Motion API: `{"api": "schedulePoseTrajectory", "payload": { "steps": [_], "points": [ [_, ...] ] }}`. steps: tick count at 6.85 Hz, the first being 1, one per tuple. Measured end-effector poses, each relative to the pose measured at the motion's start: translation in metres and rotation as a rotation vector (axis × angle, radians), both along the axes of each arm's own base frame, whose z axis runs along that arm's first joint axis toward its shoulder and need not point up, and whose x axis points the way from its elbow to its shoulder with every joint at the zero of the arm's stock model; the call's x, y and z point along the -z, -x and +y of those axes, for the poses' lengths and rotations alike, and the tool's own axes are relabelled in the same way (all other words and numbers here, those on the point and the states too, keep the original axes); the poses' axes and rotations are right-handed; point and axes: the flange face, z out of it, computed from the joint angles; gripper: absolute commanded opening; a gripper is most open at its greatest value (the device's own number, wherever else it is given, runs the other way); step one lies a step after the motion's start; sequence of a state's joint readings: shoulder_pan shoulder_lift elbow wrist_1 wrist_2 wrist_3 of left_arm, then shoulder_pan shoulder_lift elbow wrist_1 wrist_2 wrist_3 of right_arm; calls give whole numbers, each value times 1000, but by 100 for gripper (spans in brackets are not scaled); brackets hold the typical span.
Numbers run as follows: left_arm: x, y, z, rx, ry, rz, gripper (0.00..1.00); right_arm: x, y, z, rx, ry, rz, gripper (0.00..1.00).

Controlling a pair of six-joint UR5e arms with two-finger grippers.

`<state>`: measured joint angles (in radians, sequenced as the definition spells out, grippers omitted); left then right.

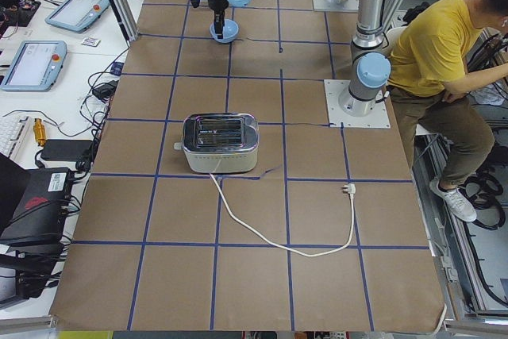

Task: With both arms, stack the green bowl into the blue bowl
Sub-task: 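Release blue bowl with left gripper while right gripper carries green bowl over, then lower the green bowl into the blue bowl with the right gripper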

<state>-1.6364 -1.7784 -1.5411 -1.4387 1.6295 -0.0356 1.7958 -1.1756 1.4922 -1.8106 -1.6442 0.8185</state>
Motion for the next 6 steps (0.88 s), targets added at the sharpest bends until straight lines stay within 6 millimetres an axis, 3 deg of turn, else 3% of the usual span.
{"api": "schedulePoseTrajectory", "payload": {
  "steps": [1, 3, 5, 6],
  "points": [
    [-23, -14, 12, 2, 16, -2, 89, 3, -31, -7, 34, 21, 7, 0],
    [-56, -26, 39, -1, 23, 1, 92, 13, -72, -19, 107, 46, 5, 0],
    [-76, -28, 66, -3, 20, 6, 99, 25, -103, -30, 162, 63, -5, 0],
    [-80, -29, 70, -6, 25, 7, 100, 31, -118, -36, 186, 72, -9, 0]
  ]
}}
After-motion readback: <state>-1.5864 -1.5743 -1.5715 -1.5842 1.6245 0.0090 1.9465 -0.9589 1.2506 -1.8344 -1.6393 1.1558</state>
